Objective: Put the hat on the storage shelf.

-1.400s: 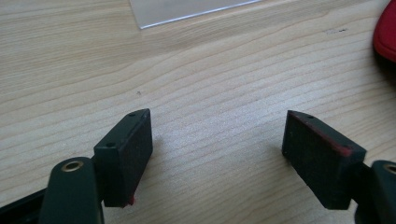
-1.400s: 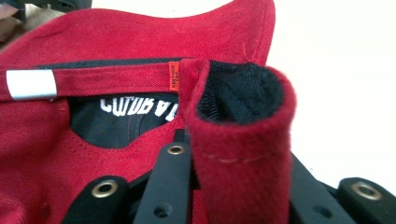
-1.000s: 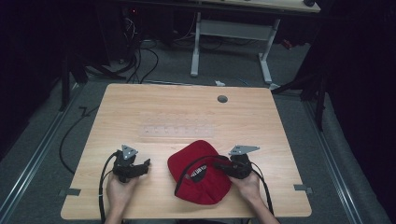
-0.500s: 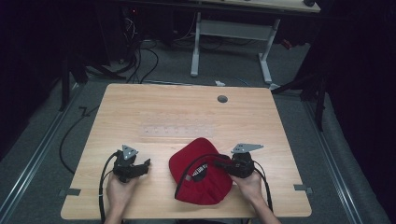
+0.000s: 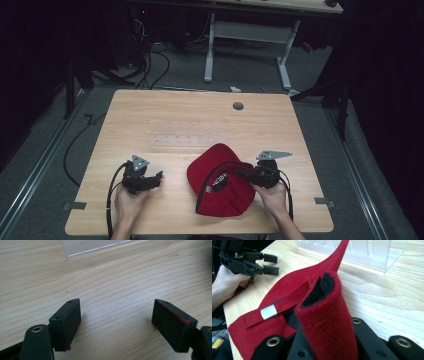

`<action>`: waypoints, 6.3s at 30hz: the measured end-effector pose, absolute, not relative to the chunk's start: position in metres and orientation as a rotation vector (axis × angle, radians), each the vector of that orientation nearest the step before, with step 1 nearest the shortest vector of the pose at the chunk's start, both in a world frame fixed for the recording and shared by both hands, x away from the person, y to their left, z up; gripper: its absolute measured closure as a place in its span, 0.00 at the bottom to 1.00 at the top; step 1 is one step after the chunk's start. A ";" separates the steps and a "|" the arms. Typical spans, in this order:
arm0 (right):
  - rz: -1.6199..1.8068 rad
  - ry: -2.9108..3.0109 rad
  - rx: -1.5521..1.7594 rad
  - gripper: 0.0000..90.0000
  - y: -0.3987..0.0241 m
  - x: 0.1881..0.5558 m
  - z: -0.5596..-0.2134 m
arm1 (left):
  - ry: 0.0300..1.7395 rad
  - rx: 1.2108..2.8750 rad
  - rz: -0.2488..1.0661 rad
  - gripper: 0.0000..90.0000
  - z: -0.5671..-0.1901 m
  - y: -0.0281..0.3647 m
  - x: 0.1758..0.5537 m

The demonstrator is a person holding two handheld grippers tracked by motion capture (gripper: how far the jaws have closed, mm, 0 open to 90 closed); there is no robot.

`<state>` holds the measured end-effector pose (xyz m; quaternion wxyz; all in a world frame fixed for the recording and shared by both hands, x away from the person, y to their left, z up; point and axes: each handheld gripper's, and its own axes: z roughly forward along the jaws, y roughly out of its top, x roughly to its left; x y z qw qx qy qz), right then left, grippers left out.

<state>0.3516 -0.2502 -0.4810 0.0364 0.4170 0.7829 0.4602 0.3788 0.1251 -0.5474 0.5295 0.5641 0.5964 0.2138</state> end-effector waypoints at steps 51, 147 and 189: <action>1.365 2.364 1.359 0.94 -0.237 0.367 -0.452 | 1.024 1.492 0.379 0.17 -0.505 0.034 0.319; 0.943 2.064 1.436 0.44 -0.292 0.359 -0.529 | 1.045 1.352 0.246 0.95 -0.446 0.104 0.325; 0.873 2.076 1.440 0.37 -0.290 0.363 -0.531 | 1.152 1.061 0.315 0.95 -0.402 0.155 0.415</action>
